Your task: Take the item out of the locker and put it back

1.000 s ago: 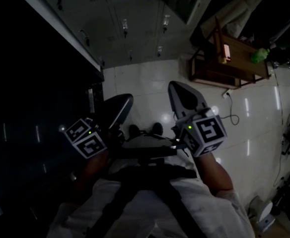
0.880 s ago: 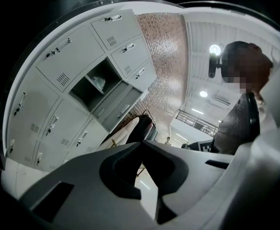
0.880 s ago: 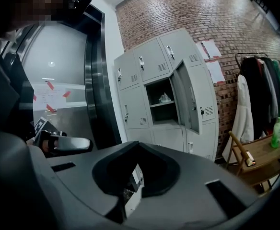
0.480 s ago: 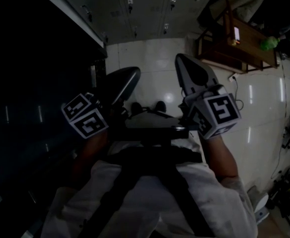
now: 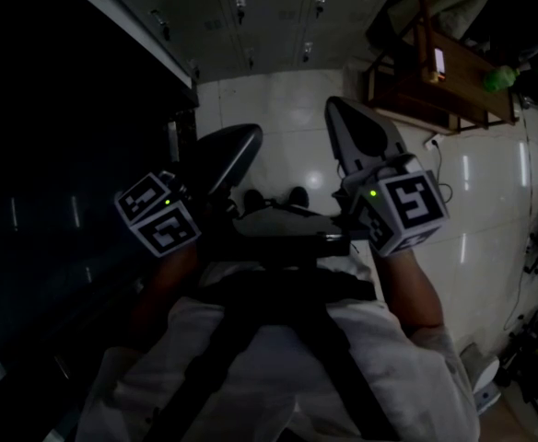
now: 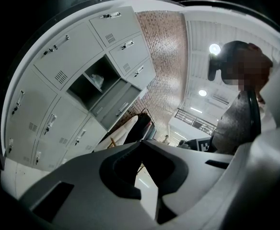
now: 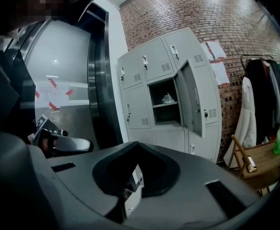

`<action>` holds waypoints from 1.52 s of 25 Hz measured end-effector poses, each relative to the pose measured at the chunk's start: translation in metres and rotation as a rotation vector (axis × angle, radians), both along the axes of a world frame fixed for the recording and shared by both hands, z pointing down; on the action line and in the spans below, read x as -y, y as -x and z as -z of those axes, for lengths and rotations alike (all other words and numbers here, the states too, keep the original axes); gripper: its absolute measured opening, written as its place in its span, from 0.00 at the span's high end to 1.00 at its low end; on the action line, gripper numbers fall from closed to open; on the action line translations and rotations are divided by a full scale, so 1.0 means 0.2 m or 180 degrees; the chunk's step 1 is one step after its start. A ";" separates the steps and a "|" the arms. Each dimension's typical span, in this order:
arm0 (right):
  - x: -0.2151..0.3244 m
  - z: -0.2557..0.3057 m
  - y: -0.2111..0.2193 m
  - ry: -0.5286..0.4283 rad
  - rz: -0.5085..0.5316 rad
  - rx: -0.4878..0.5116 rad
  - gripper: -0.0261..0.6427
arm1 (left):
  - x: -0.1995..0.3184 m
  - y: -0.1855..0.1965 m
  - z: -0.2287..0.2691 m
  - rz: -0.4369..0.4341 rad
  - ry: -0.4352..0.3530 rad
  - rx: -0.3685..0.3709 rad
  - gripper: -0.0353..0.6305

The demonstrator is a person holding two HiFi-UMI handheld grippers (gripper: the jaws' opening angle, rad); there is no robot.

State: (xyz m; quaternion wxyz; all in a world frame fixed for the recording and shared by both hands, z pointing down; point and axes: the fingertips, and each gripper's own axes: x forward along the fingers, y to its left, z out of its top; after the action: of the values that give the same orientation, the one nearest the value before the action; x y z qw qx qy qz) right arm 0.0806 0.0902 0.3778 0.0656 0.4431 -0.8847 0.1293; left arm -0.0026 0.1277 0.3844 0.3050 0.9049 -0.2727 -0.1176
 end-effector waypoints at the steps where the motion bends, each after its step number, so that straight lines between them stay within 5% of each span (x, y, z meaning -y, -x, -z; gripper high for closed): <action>1: 0.00 0.01 0.00 -0.0022 0.0009 0.0014 0.98 | 0.00 0.00 0.00 -0.0001 0.0000 0.0001 0.95; 38: 0.00 0.00 0.02 0.0003 0.0037 -0.0055 0.98 | 0.00 -0.02 -0.01 -0.0069 0.0078 -0.0020 0.95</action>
State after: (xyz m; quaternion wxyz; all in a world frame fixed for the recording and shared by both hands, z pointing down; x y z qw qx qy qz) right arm 0.0774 0.0897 0.3778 0.0742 0.4390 -0.8866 0.1256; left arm 0.0006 0.1281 0.3868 0.3181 0.9036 -0.2633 -0.1138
